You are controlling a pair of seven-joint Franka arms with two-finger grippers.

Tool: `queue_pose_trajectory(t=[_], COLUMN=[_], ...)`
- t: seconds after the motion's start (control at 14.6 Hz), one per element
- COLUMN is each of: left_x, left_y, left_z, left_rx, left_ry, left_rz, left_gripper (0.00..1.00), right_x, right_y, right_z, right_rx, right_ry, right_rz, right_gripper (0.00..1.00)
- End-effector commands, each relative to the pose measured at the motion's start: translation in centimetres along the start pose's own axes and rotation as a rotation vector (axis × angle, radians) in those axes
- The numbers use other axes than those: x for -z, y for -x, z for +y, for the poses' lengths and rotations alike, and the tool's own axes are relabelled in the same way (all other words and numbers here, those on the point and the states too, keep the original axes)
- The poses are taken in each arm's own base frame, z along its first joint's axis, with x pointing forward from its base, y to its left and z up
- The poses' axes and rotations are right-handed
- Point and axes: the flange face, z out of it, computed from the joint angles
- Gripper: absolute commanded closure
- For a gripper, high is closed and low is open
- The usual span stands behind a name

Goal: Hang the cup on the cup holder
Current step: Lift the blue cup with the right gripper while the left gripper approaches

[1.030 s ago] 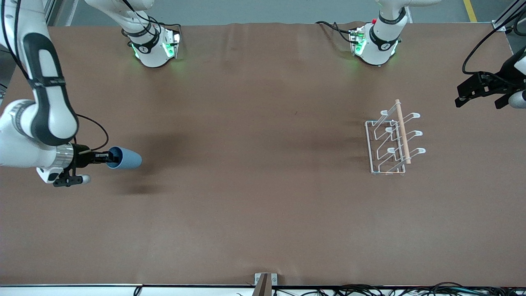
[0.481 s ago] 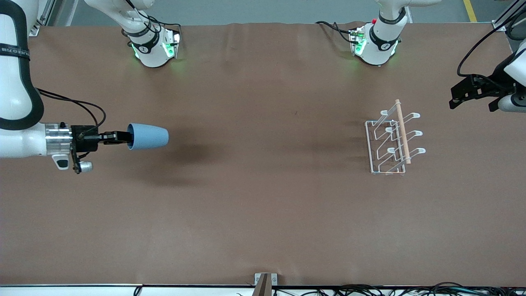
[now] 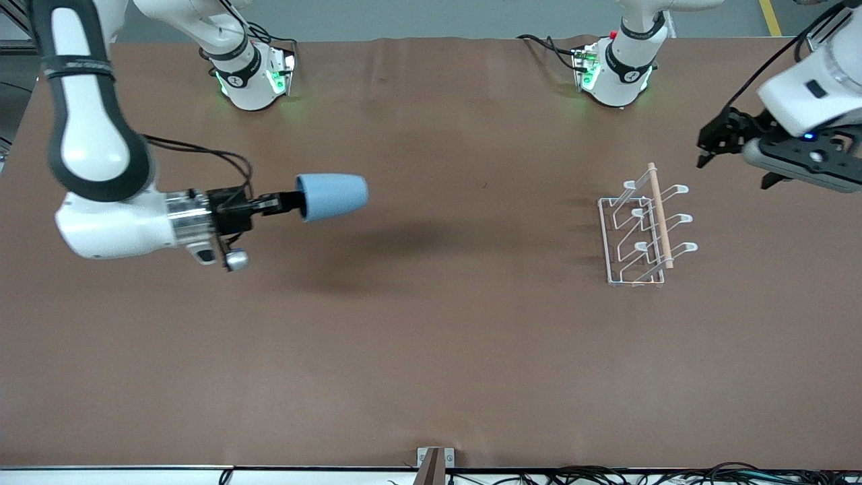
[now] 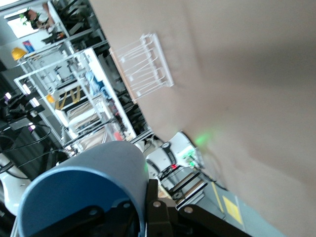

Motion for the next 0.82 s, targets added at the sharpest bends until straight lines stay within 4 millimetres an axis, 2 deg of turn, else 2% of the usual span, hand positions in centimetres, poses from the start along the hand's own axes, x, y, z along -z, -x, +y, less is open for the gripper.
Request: queue_pose_trajectory(t=[0.0, 0.14, 0.27, 0.41, 0.48, 0.62, 0.76], left_x=[0.5, 0.6, 0.5, 0.3, 0.3, -0.8, -2.3], left_y=[-0.6, -1.2, -2.0, -2.3, -2.3, -3.1, -4.1], left_z=[3.1, 6.4, 11.4, 17.9, 20.3, 22.4, 22.8], left_rx=[-0.147, -0.195, -0.337, -0.501, -0.542, -0.559, -0.555], left_ry=[0.016, 0.112, 0.133, 0.139, 0.148, 0.215, 0.287], left_rz=[-0.005, 0.016, 0.017, 0.013, 0.017, 0.017, 0.024], left_gripper=[0.0, 0.0, 0.0, 0.0, 0.0, 0.0, 0.0], right_x=[-3.9, -7.5, -11.1, -14.3, -15.5, -17.7, -18.8], right_y=[0.4, 0.4, -0.1, -0.1, -0.1, 0.1, 0.2], right_z=[-0.4, -0.8, -0.8, -1.0, -1.0, -1.1, -0.8], right_rx=[-0.027, -0.051, -0.077, -0.073, -0.056, -0.06, -0.052], right_ry=[-0.081, -0.135, -0.188, -0.189, -0.175, -0.18, -0.177], right_rz=[-0.037, -0.031, -0.028, -0.002, 0.023, 0.017, 0.007], right_gripper=[1.0, 1.0, 1.0, 1.0, 1.0, 0.99, 0.99])
